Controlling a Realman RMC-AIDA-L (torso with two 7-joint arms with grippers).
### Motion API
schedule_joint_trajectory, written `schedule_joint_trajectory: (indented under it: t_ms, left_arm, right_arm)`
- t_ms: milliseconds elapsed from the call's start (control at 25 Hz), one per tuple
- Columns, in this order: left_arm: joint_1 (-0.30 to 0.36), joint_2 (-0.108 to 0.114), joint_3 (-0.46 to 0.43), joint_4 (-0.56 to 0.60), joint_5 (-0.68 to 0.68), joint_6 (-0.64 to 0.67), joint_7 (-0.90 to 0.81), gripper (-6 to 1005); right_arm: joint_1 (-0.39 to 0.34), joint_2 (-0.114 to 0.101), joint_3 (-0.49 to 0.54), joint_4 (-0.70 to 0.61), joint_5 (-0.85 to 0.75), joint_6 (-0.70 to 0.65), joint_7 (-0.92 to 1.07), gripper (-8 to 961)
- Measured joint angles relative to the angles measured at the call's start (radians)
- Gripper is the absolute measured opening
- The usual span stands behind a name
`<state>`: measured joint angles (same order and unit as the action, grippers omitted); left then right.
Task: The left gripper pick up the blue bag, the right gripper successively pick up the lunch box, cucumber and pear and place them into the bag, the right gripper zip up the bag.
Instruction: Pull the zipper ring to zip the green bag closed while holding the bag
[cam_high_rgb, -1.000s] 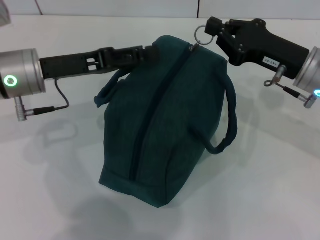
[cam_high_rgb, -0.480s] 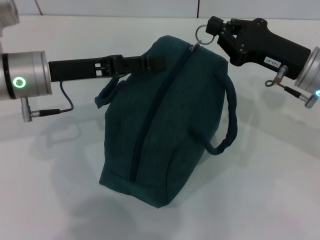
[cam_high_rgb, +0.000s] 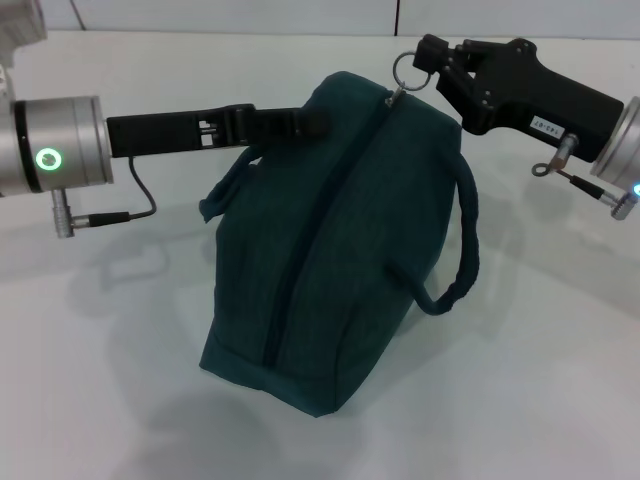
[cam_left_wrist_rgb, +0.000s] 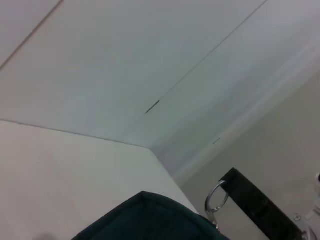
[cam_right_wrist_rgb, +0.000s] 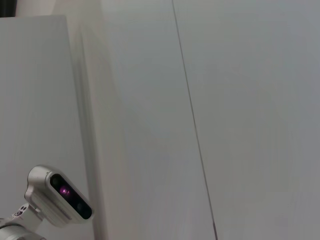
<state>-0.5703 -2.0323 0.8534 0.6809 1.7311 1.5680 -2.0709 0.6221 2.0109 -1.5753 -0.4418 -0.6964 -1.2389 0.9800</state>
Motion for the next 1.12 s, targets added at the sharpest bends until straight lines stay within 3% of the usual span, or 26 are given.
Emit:
schedule_joint_trajectory:
  t_ms: [80,520,1120]
  left_arm:
    - [-0.003,-0.002,0.0,-0.003,-0.001,0.0,0.0,258]
    - [-0.005,-0.01,0.002,-0.005,-0.007,0.004,0.002,86]
    - [-0.015,-0.025,0.024,0.003,-0.039,0.044,0.045,54]
  right_arm:
    - [-0.004,0.0,0.0,0.0,0.0,0.0,0.0,3]
    - [-0.013,0.0,0.015,0.001,0.0,-0.016,0.0,2]
    - [-0.042,-0.003,0.071,0.007,-0.002,-0.031,0.009,1]
